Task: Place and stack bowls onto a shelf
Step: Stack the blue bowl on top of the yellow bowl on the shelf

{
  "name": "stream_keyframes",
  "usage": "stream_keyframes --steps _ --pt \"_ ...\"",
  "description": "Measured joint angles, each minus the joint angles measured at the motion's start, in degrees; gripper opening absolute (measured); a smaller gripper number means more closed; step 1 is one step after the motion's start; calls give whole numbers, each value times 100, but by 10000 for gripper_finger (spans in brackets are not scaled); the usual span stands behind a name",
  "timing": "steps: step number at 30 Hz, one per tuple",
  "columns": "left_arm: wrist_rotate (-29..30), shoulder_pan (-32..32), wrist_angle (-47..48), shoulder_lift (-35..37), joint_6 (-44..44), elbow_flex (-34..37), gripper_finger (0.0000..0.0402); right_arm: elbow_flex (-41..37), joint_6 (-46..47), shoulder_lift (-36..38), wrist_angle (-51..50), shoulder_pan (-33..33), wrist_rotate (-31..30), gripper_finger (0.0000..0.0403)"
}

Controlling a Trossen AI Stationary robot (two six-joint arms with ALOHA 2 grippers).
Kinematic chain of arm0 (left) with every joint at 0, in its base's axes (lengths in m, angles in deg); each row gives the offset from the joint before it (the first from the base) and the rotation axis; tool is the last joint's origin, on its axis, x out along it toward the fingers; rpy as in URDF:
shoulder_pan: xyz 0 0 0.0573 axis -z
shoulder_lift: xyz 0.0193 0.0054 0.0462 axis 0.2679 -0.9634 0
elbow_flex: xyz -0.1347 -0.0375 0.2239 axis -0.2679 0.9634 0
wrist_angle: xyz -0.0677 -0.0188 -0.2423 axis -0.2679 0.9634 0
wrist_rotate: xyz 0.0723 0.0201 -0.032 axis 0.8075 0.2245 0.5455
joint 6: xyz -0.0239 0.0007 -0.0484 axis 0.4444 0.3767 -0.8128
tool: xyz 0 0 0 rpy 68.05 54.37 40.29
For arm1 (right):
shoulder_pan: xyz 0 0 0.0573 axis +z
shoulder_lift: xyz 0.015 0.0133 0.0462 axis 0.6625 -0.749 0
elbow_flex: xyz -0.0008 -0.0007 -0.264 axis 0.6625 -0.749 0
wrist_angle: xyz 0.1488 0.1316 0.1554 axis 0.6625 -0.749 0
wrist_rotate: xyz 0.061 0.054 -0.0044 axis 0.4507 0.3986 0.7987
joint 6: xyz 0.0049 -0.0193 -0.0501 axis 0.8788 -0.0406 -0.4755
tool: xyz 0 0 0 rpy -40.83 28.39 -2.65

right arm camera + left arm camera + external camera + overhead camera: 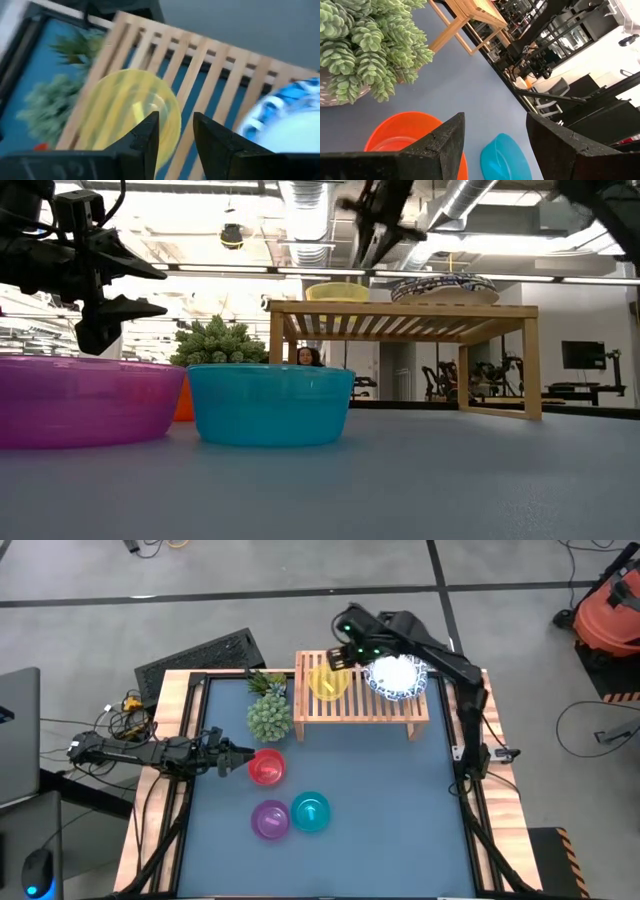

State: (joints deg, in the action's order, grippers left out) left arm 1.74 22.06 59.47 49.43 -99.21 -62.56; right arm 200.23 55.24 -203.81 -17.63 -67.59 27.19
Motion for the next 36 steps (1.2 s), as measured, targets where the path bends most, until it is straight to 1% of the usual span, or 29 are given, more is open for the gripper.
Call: stream_keyframes --steps 2,5,8,11,13,17,22,28,32,36 --pt "0 2 0 1 -3 0 196 3 -209 191 -34 192 47 145" --pt "0 2 0 0 -3 0 197 -2 -845 318 -30 689 362 144" --pt "-2 2 0 0 -5 0 197 -3 -1328 349 -80 1353 625 143" --pt "-2 0 0 0 -7 0 197 -24 -1618 303 -128 2071 678 143" --pt "-2 0 0 0 -11 0 197 -80 -1775 95 -43 2572 672 143" --pt "-3 1 0 0 -22 0 197 -113 -1962 -464 -227 3262 659 143" --pt "-2 0 0 -1 -22 0 197 -102 -2000 -1125 -145 3677 717 155" --pt "-3 1 -2 0 -20 0 197 -114 -2040 -1897 -93 3731 1137 187" --pt "-53 0 0 0 -20 1 197 -113 -2591 -2048 -65 3850 1226 195" --pt "-112 1 6 -1 -20 1 197 -109 -3260 -1976 213 4213 956 189"
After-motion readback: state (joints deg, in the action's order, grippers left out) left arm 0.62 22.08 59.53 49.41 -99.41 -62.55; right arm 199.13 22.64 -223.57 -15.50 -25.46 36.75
